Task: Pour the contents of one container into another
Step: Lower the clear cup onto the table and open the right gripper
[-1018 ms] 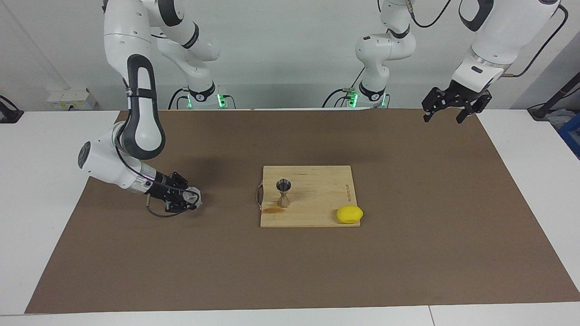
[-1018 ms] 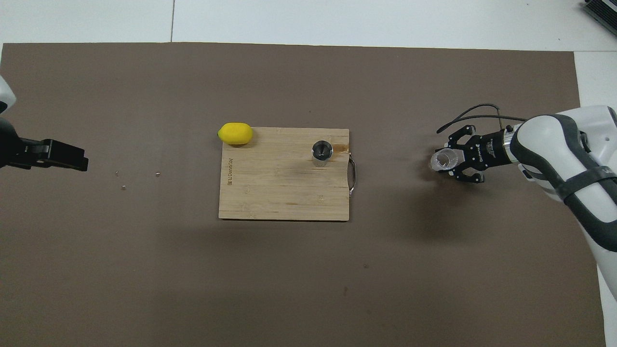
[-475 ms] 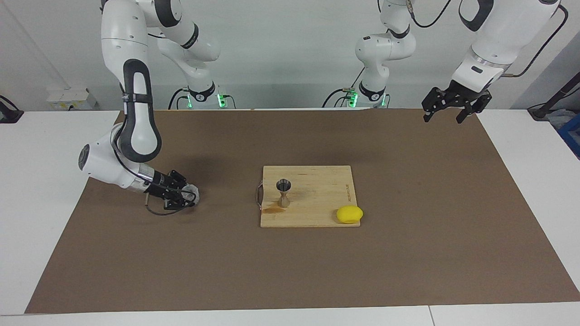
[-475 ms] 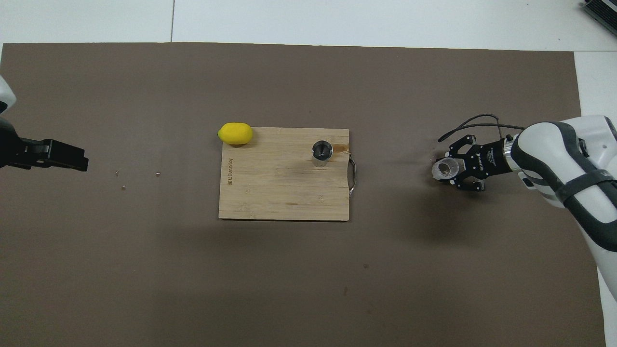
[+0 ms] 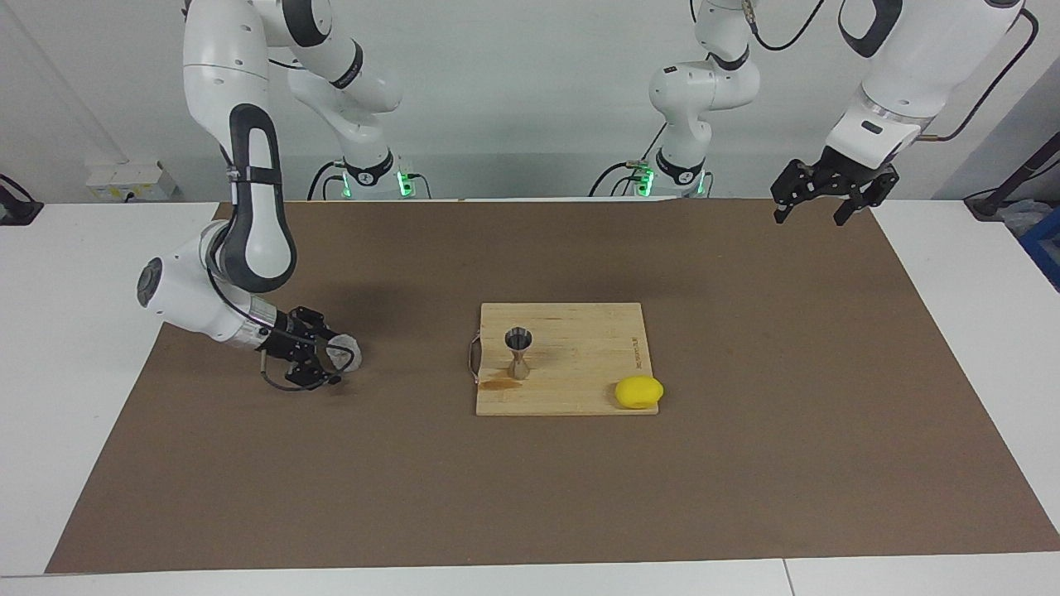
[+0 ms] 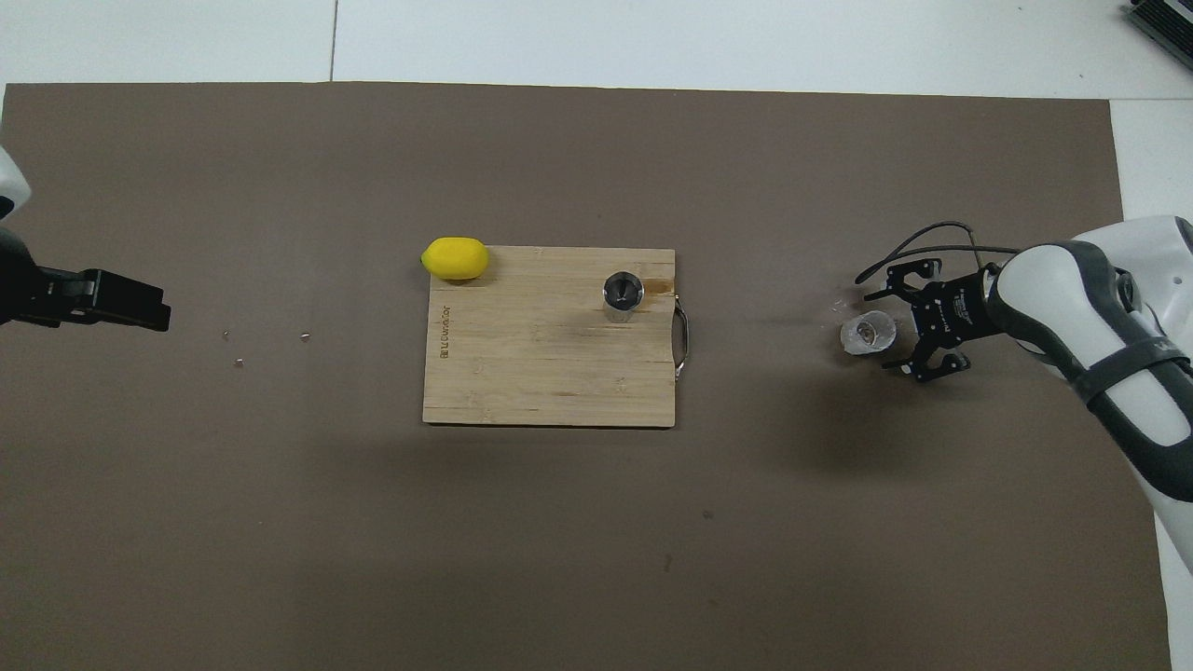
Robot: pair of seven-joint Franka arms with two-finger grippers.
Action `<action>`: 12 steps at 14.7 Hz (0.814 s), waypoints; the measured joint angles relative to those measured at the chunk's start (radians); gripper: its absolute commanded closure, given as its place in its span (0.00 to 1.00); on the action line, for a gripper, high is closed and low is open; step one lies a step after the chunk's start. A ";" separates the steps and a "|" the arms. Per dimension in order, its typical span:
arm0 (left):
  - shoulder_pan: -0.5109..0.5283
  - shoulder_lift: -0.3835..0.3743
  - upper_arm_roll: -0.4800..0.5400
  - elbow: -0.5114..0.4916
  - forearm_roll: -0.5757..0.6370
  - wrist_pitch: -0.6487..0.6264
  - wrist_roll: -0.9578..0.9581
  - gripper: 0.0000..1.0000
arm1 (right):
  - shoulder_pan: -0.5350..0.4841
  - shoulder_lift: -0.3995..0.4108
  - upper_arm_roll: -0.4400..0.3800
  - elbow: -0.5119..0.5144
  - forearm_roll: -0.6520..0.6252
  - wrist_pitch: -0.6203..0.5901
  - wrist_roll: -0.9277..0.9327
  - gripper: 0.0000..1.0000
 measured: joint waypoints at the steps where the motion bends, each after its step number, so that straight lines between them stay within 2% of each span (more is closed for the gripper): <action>1: 0.000 0.000 0.000 0.000 0.000 0.000 0.000 0.00 | 0.000 -0.007 0.000 0.000 -0.044 0.000 -0.014 0.00; 6: 0.000 0.000 0.000 0.000 0.000 0.000 0.000 0.00 | 0.000 -0.053 0.000 -0.001 -0.255 -0.003 -0.238 0.00; 12: 0.000 0.000 0.000 0.000 0.000 0.000 0.000 0.00 | 0.018 -0.148 0.014 0.011 -0.318 -0.093 -0.656 0.00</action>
